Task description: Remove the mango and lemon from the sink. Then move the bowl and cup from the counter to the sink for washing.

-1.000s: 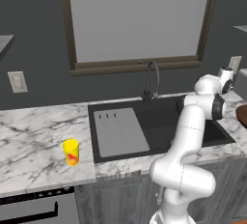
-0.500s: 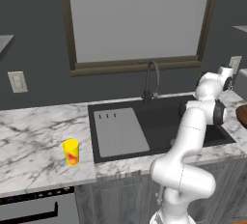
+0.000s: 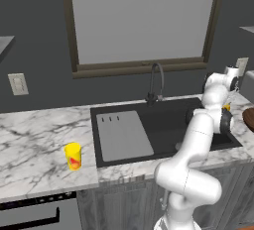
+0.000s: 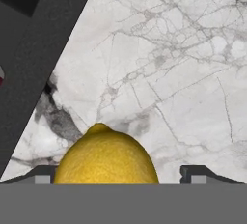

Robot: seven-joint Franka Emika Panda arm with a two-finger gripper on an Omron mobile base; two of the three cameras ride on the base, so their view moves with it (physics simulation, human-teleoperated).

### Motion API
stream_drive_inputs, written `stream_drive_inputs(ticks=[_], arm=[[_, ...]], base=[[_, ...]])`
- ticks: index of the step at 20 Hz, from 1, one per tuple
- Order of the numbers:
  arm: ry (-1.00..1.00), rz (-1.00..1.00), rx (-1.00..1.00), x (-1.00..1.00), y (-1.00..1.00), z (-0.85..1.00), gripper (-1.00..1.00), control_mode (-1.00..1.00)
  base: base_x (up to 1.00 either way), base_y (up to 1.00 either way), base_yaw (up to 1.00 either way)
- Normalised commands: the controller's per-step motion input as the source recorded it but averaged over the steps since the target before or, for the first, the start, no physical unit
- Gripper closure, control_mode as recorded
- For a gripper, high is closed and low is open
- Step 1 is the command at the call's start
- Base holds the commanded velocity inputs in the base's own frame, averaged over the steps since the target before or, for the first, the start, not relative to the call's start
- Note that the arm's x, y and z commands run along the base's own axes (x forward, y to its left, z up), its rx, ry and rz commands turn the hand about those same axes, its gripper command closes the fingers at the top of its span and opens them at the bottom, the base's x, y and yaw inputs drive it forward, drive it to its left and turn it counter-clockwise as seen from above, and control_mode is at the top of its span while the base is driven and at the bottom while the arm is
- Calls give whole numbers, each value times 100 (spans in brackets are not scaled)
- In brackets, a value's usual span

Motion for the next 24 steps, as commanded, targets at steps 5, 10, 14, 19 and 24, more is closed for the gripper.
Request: stream_drive_inputs(ticks=[5, 10, 14, 19, 24], arm=[[0, 0, 0, 0, -1, 0, -100, -100], [0, 0, 0, -7, 5, 11, -100, -100], [-1, 0, 0, -11, 7, 17, -100, -100], [-1, 0, 0, -5, 2, 19, -100, -100], [0, 0, 0, 0, 3, 2, -100, -100]], base=[[0, 0, 0], [0, 0, 0], [0, 0, 0], [0, 0, 0], [0, 0, 0]])
